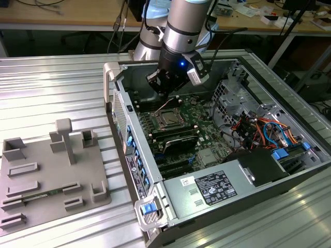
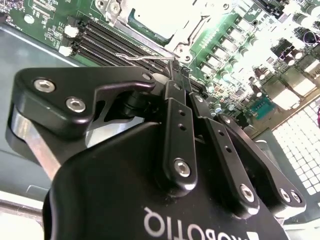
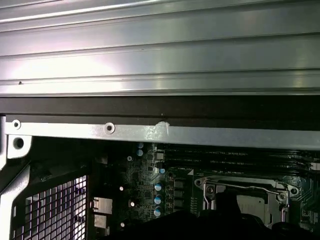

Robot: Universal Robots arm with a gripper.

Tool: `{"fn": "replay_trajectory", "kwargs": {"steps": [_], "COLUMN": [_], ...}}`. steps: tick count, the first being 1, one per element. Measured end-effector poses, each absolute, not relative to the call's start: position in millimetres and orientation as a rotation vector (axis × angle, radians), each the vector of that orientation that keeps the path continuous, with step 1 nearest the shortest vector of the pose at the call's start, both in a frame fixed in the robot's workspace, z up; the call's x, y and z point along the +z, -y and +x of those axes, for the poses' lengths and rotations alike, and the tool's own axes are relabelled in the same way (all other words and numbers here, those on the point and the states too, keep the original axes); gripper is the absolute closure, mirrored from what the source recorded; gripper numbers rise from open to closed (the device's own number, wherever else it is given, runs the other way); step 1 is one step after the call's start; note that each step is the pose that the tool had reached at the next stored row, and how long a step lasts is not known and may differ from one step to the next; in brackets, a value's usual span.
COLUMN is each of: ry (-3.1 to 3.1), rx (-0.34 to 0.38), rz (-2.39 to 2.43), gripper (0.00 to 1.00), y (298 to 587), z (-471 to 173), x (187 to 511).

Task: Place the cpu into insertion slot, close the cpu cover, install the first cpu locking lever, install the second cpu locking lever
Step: 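Install the first cpu locking lever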

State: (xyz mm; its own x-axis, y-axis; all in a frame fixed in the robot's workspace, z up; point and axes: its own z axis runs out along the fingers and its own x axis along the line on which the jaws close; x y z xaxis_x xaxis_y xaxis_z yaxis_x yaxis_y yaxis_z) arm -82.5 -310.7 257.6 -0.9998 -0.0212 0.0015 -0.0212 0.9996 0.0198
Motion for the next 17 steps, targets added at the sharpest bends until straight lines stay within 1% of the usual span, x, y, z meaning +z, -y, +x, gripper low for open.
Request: {"fn": "replay_trajectory", "kwargs": {"steps": [17], "ry": [3.139], "rx": [-0.031], "rz": [0.055], "gripper": [0.89], "y": [310.7], "z": [-79.7], "x": [254.7]}}
